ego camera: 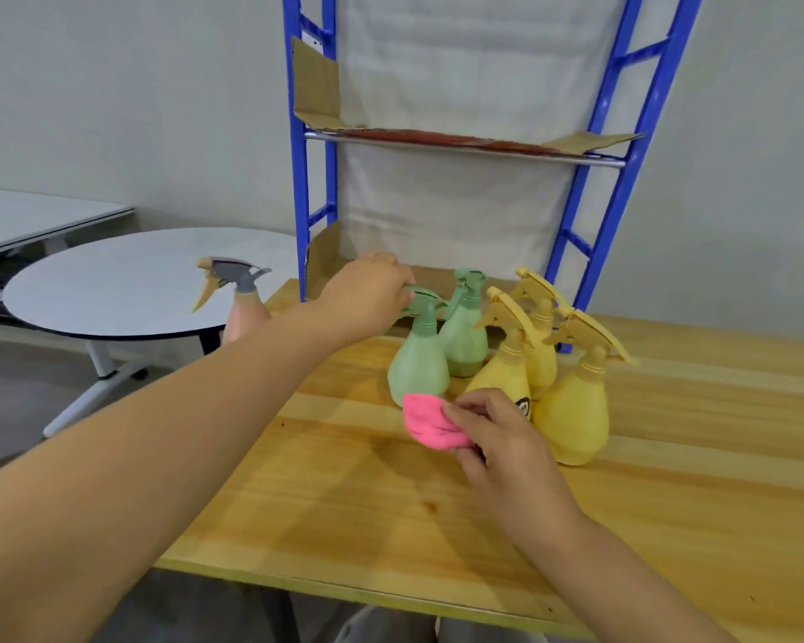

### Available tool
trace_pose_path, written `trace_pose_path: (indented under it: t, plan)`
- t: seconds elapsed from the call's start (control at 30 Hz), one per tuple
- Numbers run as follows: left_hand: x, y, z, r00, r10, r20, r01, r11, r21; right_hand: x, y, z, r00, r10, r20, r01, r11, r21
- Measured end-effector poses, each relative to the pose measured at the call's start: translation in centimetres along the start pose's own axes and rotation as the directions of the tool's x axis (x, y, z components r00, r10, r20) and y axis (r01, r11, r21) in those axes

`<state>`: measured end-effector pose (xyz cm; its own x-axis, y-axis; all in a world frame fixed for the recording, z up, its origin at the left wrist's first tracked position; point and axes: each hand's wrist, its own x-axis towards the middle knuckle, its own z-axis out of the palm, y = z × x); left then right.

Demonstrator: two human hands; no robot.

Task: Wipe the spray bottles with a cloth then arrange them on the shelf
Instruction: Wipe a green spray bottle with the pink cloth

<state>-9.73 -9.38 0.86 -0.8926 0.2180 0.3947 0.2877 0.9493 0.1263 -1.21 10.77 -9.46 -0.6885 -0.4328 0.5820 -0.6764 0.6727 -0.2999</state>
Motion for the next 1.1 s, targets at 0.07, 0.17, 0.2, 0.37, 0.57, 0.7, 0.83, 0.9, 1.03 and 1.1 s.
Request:
trace_pose_path:
  t: [0.07, 0.17, 0.2, 0.37, 0.57, 0.7, 0.83, 0.9, 1.03, 1.1]
  plan:
    - [-0.8, 0.4, -0.2, 1.0, -0.014, -0.014, 0.013, 1.0, -0.028, -0.6, 0.3, -0.4, 1.0, 0.011, -0.022, -0.011, 1.0, -0.023]
    - [-2.4, 1.0, -0.9, 0.999, -0.02, -0.048, 0.016, 0.997, -0.073, -1.1, 0.5, -0.7, 0.998, 0.001, -0.063, -0.004, 0.999, -0.046]
    - [-3.0, 1.3, -1.2, 0.998, -0.022, -0.052, 0.017, 0.996, -0.084, -1.2, 0.5, -0.8, 0.997, -0.003, -0.08, -0.001, 0.999, -0.044]
    - [-6.1, 2.6, -2.2, 0.998, -0.059, -0.038, 0.05, 0.979, -0.195, -0.7, -1.0, -0.7, 0.974, -0.065, -0.218, 0.054, 0.997, -0.053]
    - [-8.0, 3.6, -2.7, 0.999, -0.032, 0.031, 0.039, 0.964, -0.265, 0.5, -2.6, -0.2, 0.935, -0.156, -0.319, 0.134, 0.987, -0.09]
    - [-7.8, 3.7, -2.5, 0.995, 0.04, 0.092, -0.021, 0.98, -0.197, 0.5, -2.5, 0.7, 0.942, -0.197, -0.273, 0.134, 0.963, -0.233]
    - [-7.4, 3.1, -2.6, 0.989, 0.04, 0.14, 0.001, 0.96, -0.281, -0.5, -2.2, 1.7, 0.967, -0.176, -0.184, 0.117, 0.949, -0.293]
    - [-7.2, 2.8, -2.6, 0.987, 0.046, 0.157, 0.004, 0.952, -0.306, -1.6, -2.1, 2.2, 0.977, -0.174, -0.12, 0.136, 0.952, -0.273]
    - [-6.6, 2.7, -2.3, 0.986, 0.054, 0.159, -0.012, 0.967, -0.254, -3.2, -1.5, 3.0, 0.985, -0.168, 0.045, 0.174, 0.955, -0.242]
    - [-6.4, 2.6, -2.1, 0.987, 0.056, 0.154, -0.017, 0.969, -0.245, -3.2, -1.1, 3.0, 0.984, -0.167, 0.063, 0.177, 0.962, -0.209]
